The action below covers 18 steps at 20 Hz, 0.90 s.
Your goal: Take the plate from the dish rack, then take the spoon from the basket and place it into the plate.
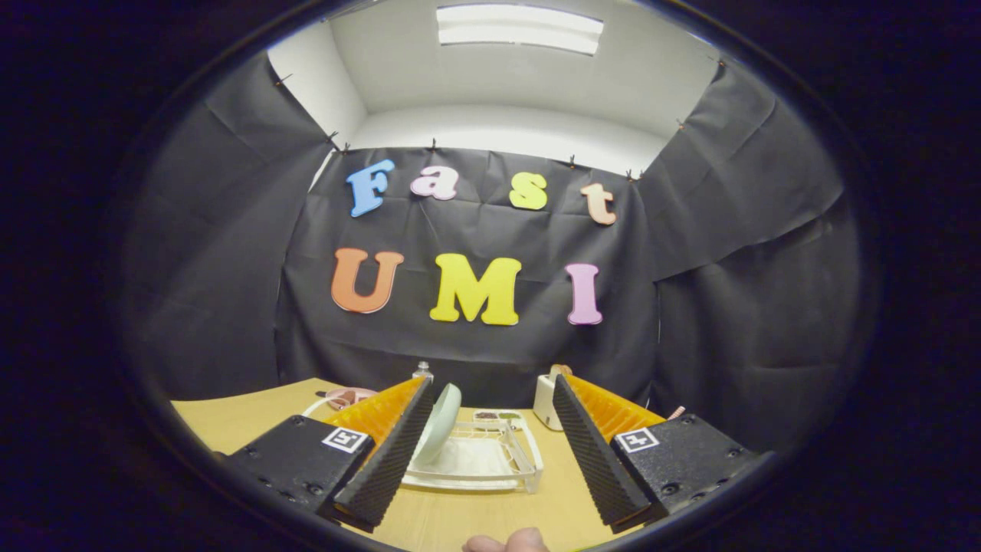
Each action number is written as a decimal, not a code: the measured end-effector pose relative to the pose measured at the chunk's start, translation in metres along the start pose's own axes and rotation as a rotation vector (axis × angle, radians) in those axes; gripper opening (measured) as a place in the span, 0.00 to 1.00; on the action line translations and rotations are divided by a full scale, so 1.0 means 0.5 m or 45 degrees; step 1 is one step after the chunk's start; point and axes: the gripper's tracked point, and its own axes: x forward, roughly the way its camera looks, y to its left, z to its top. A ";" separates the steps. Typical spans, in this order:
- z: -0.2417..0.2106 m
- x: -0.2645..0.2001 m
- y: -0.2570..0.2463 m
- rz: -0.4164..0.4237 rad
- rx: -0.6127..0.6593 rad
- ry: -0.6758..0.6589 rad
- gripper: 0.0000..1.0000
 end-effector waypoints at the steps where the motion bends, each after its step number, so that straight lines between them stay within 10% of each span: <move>1: 0.005 0.001 -0.001 0.000 -0.010 -0.002 1.00; 18: 0.092 0.203 0.052 0.329 -0.134 0.310 1.00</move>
